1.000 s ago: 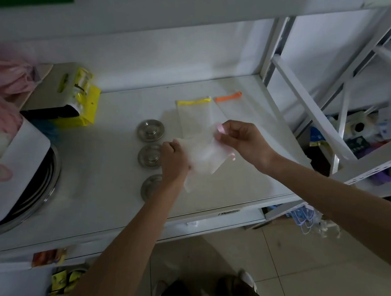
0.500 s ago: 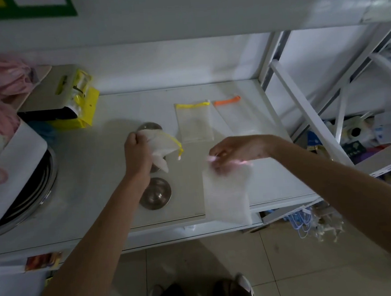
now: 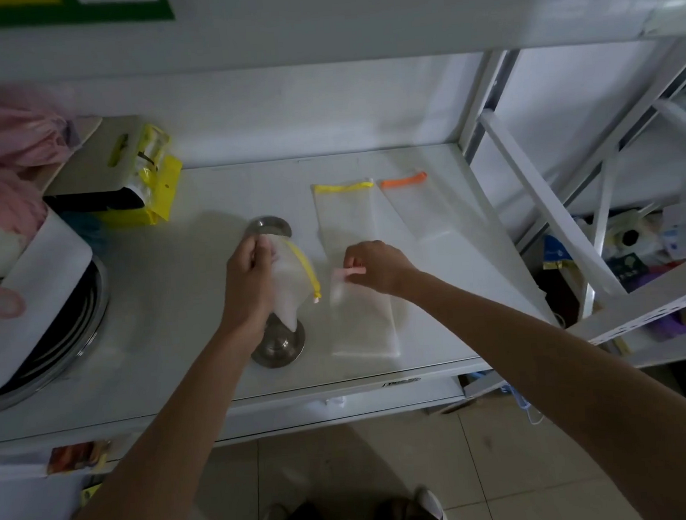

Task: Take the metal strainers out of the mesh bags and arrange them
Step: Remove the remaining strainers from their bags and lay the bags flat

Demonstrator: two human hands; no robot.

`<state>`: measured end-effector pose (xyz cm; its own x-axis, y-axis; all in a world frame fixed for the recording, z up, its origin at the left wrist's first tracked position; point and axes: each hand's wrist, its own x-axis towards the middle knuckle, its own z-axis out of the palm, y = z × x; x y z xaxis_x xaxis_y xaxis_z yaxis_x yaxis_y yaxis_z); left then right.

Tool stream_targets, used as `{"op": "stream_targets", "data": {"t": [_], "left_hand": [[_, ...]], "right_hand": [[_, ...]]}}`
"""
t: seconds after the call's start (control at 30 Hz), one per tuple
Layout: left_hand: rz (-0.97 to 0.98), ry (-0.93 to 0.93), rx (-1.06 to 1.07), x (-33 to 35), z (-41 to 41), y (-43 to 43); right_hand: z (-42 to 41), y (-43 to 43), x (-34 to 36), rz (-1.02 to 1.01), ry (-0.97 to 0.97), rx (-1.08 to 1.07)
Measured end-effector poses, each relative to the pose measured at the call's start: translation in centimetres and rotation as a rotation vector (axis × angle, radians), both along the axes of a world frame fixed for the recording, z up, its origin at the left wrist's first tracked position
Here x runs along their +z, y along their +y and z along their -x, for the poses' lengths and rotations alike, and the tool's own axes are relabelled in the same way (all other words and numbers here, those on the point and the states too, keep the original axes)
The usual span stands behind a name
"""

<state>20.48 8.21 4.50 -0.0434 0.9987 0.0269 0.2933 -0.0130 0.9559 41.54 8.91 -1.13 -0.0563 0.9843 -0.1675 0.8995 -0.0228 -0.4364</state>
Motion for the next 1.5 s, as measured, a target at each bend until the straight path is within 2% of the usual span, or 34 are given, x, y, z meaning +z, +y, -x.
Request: {"op": "stream_targets", "data": {"t": [0.07,0.13,0.23,0.27,0.33,0.4,0.47,0.6,0.67,0.77,0.93,1.17,1.23,1.3,1.43,1.5], "left_hand": [[-0.009,-0.02,-0.047,0.3,-0.6,-0.3],[0.0,-0.039,-0.114,0.8,-1.6,-0.6],[-0.018,-0.029,-0.206,1.6,-3.9,-1.5],[-0.023,-0.024,-0.232,1.9,-4.9,-1.8],[-0.044,-0.046,-0.295,2.1,-6.6,-2.2],[-0.047,-0.074,-0.309,1.5,-8.1,-2.3],[0.031,-0.097,-0.285,0.5,-9.7,-2.9],[0.418,-0.218,-0.359,-1.1,-13.2,-6.1],[0.603,-0.269,-0.417,-1.5,-14.5,-7.7],[0.769,-0.245,-0.526,-2.0,-15.9,-9.6],[0.856,-0.176,-0.603,-3.1,-17.8,-10.6],[0.928,-0.18,-0.542,-4.4,-17.5,-10.3],[0.899,-0.128,-0.59,-4.6,-16.8,-10.2],[0.796,0.006,-0.669,-4.6,-15.9,-10.1],[0.329,0.558,-0.763,-3.8,-12.5,-9.2],[0.122,0.803,-0.718,-3.0,-9.8,-7.7]], "right_hand": [[-0.4,0.0,0.6,-0.05,0.101,-0.069],[-0.7,-0.1,1.8,-0.062,0.326,-0.157],[-1.1,-0.5,4.6,0.229,0.878,-0.307],[-1.6,-0.9,5.3,0.338,0.989,-0.327],[-3.2,-2.0,6.2,0.445,1.032,-0.303],[-5.4,-3.2,6.7,0.42,0.973,-0.246],[-8.1,-4.3,7.0,0.365,0.855,-0.241],[-12.5,-5.4,7.6,0.298,0.577,-0.298],[-14.0,-5.6,7.7,0.272,0.409,-0.242],[-15.1,-5.0,6.9,0.275,0.141,-0.135],[-14.6,-4.2,3.5,0.206,-0.201,-0.12],[-13.6,-4.0,1.1,0.108,-0.287,-0.168],[-13.4,-3.9,0.9,0.079,-0.297,-0.167],[-13.2,-3.9,0.7,0.043,-0.317,-0.152],[-11.9,-3.6,1.3,-0.034,-0.35,-0.122],[-10.3,-3.2,2.0,-0.055,-0.359,-0.097]]}}
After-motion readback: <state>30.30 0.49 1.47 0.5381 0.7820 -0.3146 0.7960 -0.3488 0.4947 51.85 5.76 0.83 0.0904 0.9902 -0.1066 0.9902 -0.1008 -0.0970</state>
